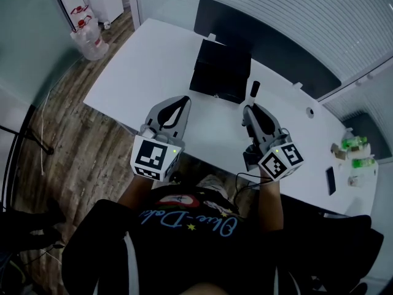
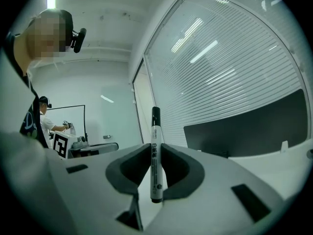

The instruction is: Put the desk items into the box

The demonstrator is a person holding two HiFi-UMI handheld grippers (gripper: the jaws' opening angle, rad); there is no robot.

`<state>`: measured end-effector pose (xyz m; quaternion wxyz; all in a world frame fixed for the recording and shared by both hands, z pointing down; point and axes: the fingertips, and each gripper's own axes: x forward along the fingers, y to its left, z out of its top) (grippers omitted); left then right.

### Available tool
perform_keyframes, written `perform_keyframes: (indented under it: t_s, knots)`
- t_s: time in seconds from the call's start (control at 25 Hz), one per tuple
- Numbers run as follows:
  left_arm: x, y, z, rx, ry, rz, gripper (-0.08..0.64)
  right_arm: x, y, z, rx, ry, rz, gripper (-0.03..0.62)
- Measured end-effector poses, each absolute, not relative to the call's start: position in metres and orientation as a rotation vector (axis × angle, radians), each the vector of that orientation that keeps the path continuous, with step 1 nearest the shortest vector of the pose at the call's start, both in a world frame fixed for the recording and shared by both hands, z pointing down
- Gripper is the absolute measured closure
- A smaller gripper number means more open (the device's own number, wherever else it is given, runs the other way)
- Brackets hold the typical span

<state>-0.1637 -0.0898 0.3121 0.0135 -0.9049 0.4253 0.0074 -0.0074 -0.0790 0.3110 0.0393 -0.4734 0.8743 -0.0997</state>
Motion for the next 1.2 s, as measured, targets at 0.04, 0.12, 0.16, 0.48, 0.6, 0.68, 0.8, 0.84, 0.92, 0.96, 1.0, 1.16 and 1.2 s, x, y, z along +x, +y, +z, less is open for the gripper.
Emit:
perform_keyframes:
  t_s: [0.04, 0.12, 0.16, 0.48, 0.6, 0.68, 0.8, 0.84, 0.92, 0.96, 1.0, 1.16, 1.2]
  knots:
    - [-0.162, -0.090, 0.312, -2.820, 1.323, 0.021, 0.552, -0.007, -0.080, 0.311, -1.450, 2.682, -0.308, 0.520]
    - [-0.159, -0.091, 0.313, -2.821, 1.323, 0.019, 0.552, -0.005, -0.082, 0.311, -1.445, 2.686, -0.309, 0.520]
    - [-0.157, -0.093, 0.313, -2.820, 1.325, 0.019, 0.552, -0.003, -0.084, 0.311, -1.442, 2.688, -0.309, 0.520]
    - [-0.145, -0.115, 0.310, -2.799, 1.364, 0.000, 0.552, 0.009, -0.109, 0.310, -1.404, 2.708, -0.313, 0.520]
    - [-0.137, -0.124, 0.309, -2.798, 1.366, -0.004, 0.552, 0.014, -0.120, 0.309, -1.394, 2.718, -0.313, 0.520]
    - [-0.132, -0.128, 0.311, -2.806, 1.363, -0.022, 0.552, 0.018, -0.126, 0.309, -1.391, 2.718, -0.318, 0.520]
    - [-0.127, -0.137, 0.312, -2.805, 1.369, -0.028, 0.552, 0.022, -0.136, 0.311, -1.383, 2.721, -0.329, 0.520]
    - [-0.125, -0.140, 0.313, -2.806, 1.373, -0.034, 0.552, 0.023, -0.138, 0.312, -1.380, 2.722, -0.333, 0.520]
    - [-0.121, -0.145, 0.314, -2.811, 1.376, -0.041, 0.552, 0.026, -0.143, 0.314, -1.379, 2.722, -0.343, 0.520]
    - [-0.119, -0.147, 0.314, -2.812, 1.375, -0.040, 0.552, 0.028, -0.145, 0.315, -1.379, 2.722, -0.347, 0.520]
    - [-0.117, -0.149, 0.314, -2.813, 1.373, -0.039, 0.552, 0.029, -0.147, 0.316, -1.380, 2.722, -0.349, 0.520]
    - [-0.110, -0.156, 0.317, -2.817, 1.372, -0.054, 0.552, 0.035, -0.154, 0.321, -1.381, 2.727, -0.362, 0.520]
    - [-0.108, -0.158, 0.318, -2.818, 1.373, -0.063, 0.552, 0.037, -0.156, 0.322, -1.380, 2.728, -0.368, 0.520]
